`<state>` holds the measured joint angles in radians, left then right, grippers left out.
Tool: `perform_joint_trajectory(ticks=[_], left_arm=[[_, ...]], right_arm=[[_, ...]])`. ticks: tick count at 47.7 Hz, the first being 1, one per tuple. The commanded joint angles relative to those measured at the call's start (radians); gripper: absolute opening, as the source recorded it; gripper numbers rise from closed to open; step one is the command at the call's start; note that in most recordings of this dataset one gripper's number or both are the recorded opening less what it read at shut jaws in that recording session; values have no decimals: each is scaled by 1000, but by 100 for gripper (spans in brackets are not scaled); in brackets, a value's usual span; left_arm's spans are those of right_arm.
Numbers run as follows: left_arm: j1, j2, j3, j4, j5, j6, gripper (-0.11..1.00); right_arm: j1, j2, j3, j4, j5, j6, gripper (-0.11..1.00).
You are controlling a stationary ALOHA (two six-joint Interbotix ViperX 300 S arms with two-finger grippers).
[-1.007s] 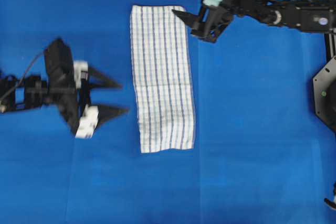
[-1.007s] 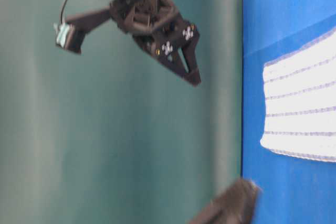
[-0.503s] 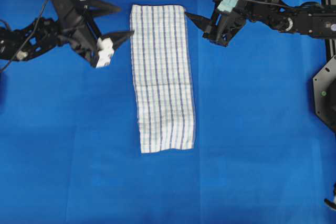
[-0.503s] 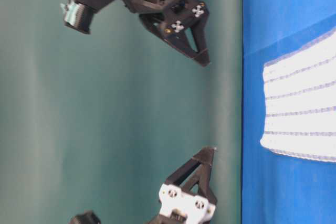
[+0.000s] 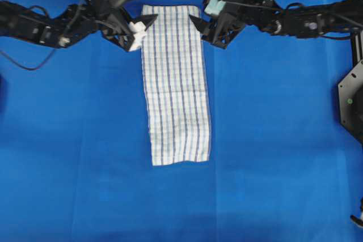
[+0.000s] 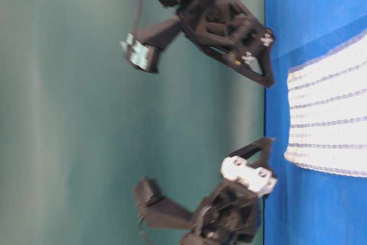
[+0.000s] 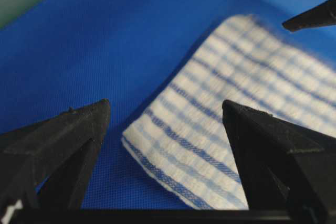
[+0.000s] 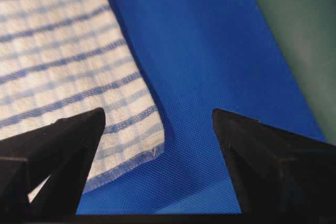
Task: Fold the blue towel.
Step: 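Grasp the top corners of the strip with both grippers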
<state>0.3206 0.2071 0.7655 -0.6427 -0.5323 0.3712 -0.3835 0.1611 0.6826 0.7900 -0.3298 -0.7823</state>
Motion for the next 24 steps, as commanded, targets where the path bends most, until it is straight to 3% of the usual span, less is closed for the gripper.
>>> perform_joint_trajectory(ticks=[1,24], left_arm=[[11,23,-38,6,-11,2,83],[29,129,-67,6,-23,0,80]], right_arm=[[-8,25,-37,2,-12,0,90],[-17,144,-71,3,-20,2,85]])
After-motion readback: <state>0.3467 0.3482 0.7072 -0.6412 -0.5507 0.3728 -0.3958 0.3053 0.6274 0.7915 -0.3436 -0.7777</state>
